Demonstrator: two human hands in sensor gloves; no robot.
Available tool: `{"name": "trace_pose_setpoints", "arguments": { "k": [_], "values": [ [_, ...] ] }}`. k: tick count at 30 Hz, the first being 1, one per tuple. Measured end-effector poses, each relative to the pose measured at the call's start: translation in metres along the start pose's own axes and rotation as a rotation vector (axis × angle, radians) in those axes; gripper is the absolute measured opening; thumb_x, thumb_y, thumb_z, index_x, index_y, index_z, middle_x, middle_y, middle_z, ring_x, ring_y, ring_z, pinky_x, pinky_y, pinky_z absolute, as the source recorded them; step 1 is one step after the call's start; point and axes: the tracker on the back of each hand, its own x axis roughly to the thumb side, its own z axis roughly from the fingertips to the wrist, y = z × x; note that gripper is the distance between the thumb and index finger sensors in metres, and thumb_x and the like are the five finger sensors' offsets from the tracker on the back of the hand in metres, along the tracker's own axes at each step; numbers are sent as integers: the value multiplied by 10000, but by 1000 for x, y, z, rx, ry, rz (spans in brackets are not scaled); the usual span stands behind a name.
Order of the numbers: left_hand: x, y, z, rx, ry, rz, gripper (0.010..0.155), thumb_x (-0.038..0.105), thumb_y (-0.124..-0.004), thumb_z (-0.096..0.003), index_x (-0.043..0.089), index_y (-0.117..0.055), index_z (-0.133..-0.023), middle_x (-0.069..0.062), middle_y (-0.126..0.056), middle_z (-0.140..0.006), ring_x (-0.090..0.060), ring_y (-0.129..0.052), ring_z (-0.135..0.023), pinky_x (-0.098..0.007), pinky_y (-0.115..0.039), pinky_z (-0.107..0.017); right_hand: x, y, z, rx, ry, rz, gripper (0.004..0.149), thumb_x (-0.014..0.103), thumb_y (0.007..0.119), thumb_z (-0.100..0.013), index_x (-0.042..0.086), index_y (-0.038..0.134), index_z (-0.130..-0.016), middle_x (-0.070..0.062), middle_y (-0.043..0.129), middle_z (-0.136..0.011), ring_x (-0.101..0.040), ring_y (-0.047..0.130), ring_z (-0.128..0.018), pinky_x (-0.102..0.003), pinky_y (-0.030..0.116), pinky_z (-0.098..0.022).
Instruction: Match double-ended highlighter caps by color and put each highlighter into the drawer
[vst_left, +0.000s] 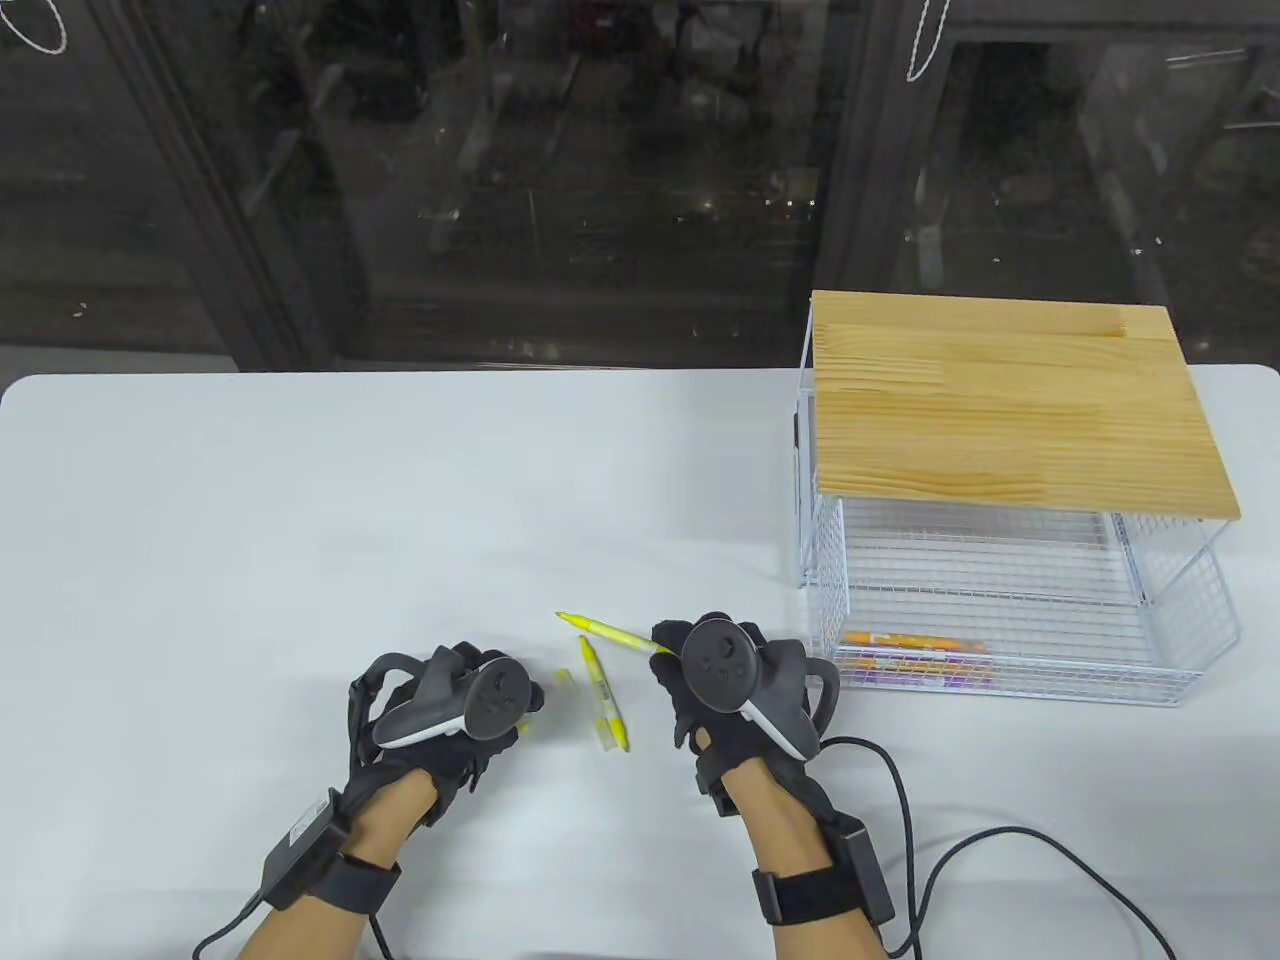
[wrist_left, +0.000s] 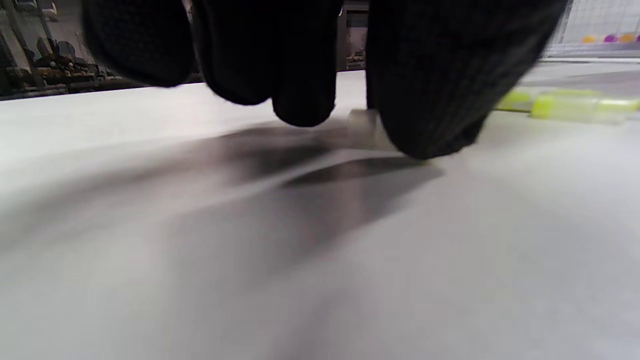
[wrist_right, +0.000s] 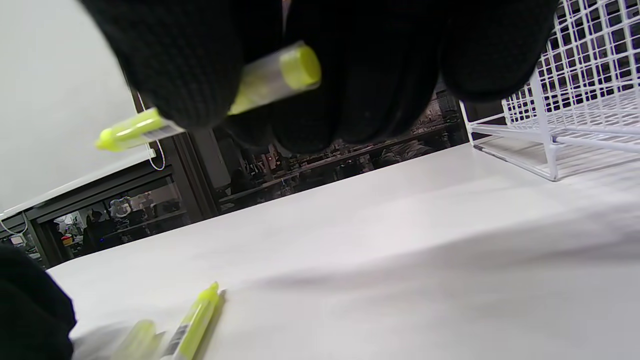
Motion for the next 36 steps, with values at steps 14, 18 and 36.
{"name": "trace_pose_setpoints", "arguments": {
  "k": [14,18,36],
  "values": [
    [9,3,-1,44,-38,1,466,401,-911,-349,333,-900,-810,33,-900,-908,-317,-831,-833,-566,-785,-535,-1,0,0,-5,0,-4,421,428,864,-404,319,926,-805,-26,949,-747,-288,945,-596,-536,764,-521],
    [6,12,4,98,-26,48,466,385,-901,-353,289,-875,-809,14,-933,-900,-324,-872,-808,-565,-804,-519,-2,0,0,-7,2,-6,421,428,862,-405,316,925,-806,-24,950,-747,-289,945,-597,-536,765,-520],
    [-12,41,27,268,18,230,486,330,-873,-375,435,-898,-850,43,-985,-806,-291,-945,-710,-559,-822,-503,-2,0,0,4,4,-8,422,425,860,-411,303,924,-810,-27,953,-746,-291,948,-595,-537,766,-517]
  ]
}}
